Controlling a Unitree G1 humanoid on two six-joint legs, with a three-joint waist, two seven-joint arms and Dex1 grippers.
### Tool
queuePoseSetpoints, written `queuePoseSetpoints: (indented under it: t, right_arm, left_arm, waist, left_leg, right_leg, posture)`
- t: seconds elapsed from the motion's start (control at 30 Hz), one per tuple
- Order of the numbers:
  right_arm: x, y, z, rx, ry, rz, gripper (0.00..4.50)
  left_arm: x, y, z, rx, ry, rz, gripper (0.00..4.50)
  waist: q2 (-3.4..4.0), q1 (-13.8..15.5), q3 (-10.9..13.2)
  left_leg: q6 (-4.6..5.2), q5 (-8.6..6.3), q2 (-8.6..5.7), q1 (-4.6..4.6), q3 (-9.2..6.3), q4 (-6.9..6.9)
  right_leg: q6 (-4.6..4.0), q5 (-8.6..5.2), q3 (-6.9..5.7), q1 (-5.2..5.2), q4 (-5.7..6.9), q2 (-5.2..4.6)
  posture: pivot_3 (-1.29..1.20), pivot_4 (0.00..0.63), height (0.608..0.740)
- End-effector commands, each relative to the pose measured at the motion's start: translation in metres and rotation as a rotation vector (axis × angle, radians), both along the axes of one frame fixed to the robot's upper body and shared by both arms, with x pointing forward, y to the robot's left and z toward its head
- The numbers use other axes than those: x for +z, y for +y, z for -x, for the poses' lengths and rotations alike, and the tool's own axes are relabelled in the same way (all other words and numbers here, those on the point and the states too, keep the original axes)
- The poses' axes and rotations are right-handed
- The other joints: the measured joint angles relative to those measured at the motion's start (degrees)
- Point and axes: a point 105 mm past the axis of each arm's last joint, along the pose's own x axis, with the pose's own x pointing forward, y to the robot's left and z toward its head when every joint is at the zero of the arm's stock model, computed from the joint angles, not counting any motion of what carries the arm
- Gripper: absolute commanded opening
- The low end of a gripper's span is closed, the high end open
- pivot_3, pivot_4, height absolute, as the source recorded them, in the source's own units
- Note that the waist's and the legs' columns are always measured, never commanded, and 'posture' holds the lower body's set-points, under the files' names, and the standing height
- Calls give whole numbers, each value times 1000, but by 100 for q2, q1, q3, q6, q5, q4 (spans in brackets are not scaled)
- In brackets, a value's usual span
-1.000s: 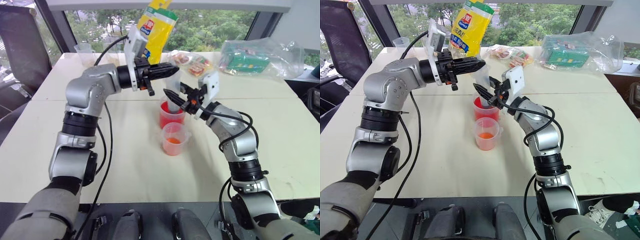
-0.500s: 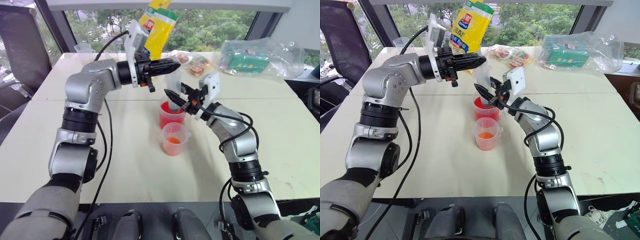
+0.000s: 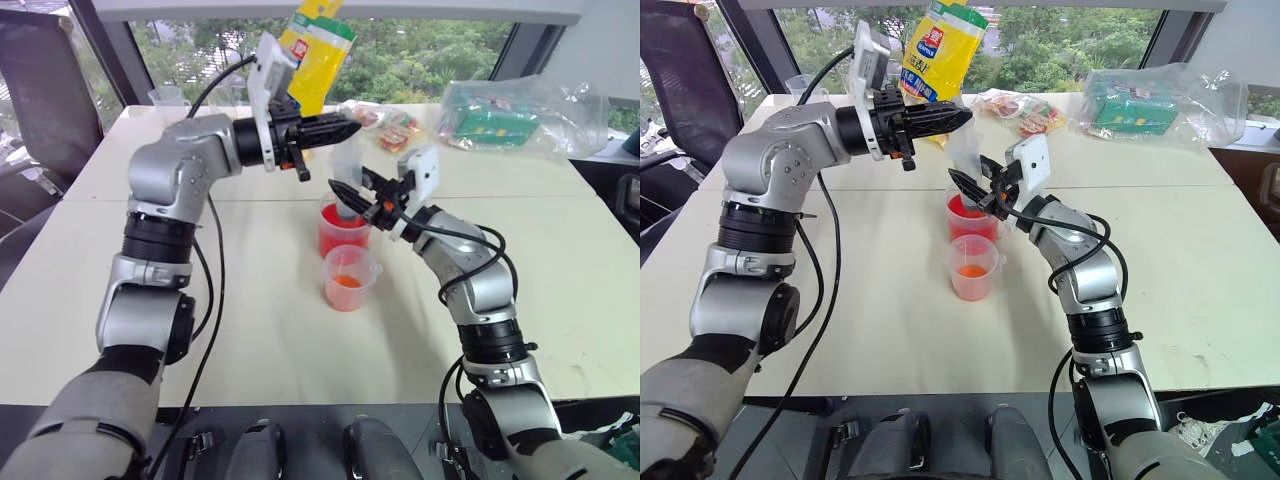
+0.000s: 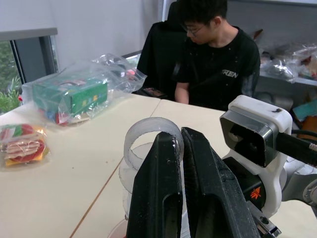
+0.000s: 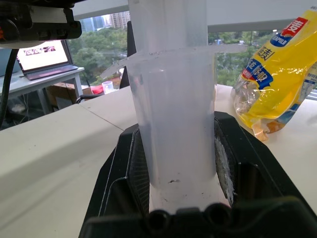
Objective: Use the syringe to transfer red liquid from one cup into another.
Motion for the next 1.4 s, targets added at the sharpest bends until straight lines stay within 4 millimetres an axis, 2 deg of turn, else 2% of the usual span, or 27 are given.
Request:
queuePoseSetpoints:
  t: [0.03,0.1,0.23,0.27,0.33,0.67,0.77,0.9,1.03,1.2,1.4]
  right_arm:
    - [1,15,8,83,1,38,1407]
    - [9,14,8,86,-16,32,1407]
    - [22,15,8,91,-42,22,1407]
    - [24,15,8,91,-45,20,1407]
    - [28,14,8,91,-52,18,1407]
    - [48,8,3,79,-96,10,1407]
    - [65,3,8,87,-120,-10,1407]
    - [87,-5,22,140,-104,-66,1407]
    - [95,-12,45,222,-48,-97,1407]
    - [82,-15,64,253,22,-93,1407]
    - [38,-15,69,216,108,-53,1407]
  left_arm:
    - [33,5,18,-17,-144,55,339]
    - [25,7,18,-19,-120,41,973]
    - [12,15,20,-18,-97,6,2790]
    - [10,17,21,-20,-95,3,3368]
    - [10,22,22,-16,-93,0,4191]
    - [6,52,36,16,-43,1,4191]
    - [8,65,39,51,-42,-2,4191]
    - [15,78,39,95,-49,-2,4191]
    - [21,84,39,108,-58,-3,4191]
    - [25,80,42,85,-66,-6,4191]
    - [27,66,47,18,-55,11,4191]
  waist:
    - [0,-5,0]
    - [0,-4,0]
    - [0,0,0]
    - [0,1,0]
    - [0,1,0]
    - [0,-2,0]
    - [0,-1,0]
    - [0,7,0]
    - [0,15,0]
    - [0,12,0]
    - [0,7,0]
  left_leg:
    - [0,0,0,0,0,0]
    - [0,0,1,0,0,0]
    - [-1,1,1,0,-1,0]
    - [-1,1,1,0,-1,0]
    - [-1,1,1,0,-1,0]
    - [-1,1,0,0,-2,0]
    - [-1,1,0,0,-2,0]
    - [0,0,1,0,-2,-1]
    - [0,0,1,-1,-3,-1]
    - [1,-1,1,0,-5,-2]
    - [2,-1,0,-1,-4,-2]
  right_leg:
    - [0,0,0,0,0,0]
    - [0,0,0,0,0,1]
    - [0,0,0,0,1,0]
    - [0,0,0,0,1,0]
    - [0,0,0,0,0,0]
    - [0,0,0,0,1,-2]
    - [0,0,0,0,1,-2]
    - [0,0,-1,0,1,-3]
    - [0,0,-1,0,0,-5]
    - [0,0,-1,2,-2,-4]
    - [0,0,-1,4,-3,-2]
  posture:
    - [0,150,740]
    - [0,150,740]
    - [0,150,740]
    - [0,150,740]
    - [0,150,740]
    - [0,150,740]
    - [0,150,740]
    - [0,150,740]
    - [0,150,740]
    - [0,150,740]
    - [0,150,740]
